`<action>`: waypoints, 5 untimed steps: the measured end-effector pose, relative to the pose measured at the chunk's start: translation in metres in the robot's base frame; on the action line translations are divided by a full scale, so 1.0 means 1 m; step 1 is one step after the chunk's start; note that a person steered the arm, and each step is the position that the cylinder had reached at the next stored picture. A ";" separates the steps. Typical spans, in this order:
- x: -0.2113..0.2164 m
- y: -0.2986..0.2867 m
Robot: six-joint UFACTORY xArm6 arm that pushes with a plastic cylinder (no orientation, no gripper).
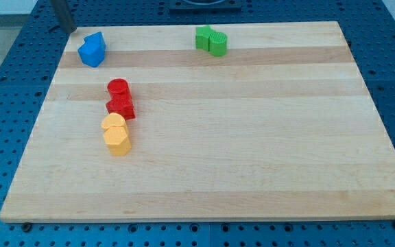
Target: Separate the blue cube and the blue triangle
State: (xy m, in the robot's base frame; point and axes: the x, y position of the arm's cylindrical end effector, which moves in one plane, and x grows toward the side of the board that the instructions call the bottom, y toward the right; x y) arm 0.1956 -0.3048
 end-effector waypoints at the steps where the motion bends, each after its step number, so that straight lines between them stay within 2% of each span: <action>1: 0.000 0.000; 3: 0.018 0.000; 5: 0.018 0.008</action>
State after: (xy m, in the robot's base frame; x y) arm 0.2136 -0.2968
